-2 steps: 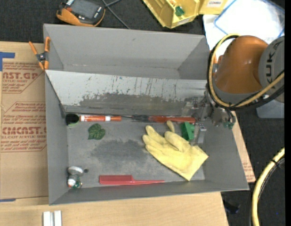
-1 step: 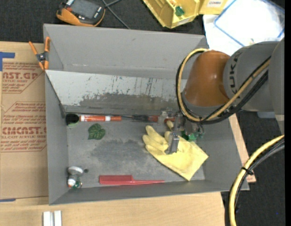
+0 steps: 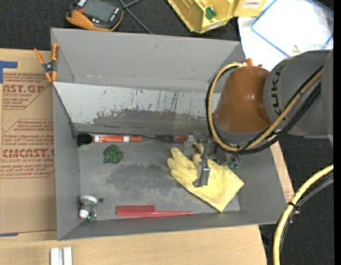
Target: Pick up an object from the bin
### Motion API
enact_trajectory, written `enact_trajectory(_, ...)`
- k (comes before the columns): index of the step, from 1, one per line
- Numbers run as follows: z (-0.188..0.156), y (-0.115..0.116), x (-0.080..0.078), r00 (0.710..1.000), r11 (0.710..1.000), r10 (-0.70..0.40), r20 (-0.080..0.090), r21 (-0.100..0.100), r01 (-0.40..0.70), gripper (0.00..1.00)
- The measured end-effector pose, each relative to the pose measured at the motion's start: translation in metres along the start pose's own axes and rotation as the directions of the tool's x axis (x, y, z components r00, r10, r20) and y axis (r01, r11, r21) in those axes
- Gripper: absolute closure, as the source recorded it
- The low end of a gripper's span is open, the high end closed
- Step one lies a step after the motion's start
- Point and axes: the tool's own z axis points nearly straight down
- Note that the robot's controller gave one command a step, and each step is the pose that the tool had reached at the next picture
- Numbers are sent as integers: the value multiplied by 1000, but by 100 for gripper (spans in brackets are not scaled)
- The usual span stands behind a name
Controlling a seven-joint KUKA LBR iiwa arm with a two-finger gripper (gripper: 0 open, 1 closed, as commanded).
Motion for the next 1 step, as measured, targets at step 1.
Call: enact_trajectory(1,27,2,-19,998,998,64,-5,-4,-64,0)
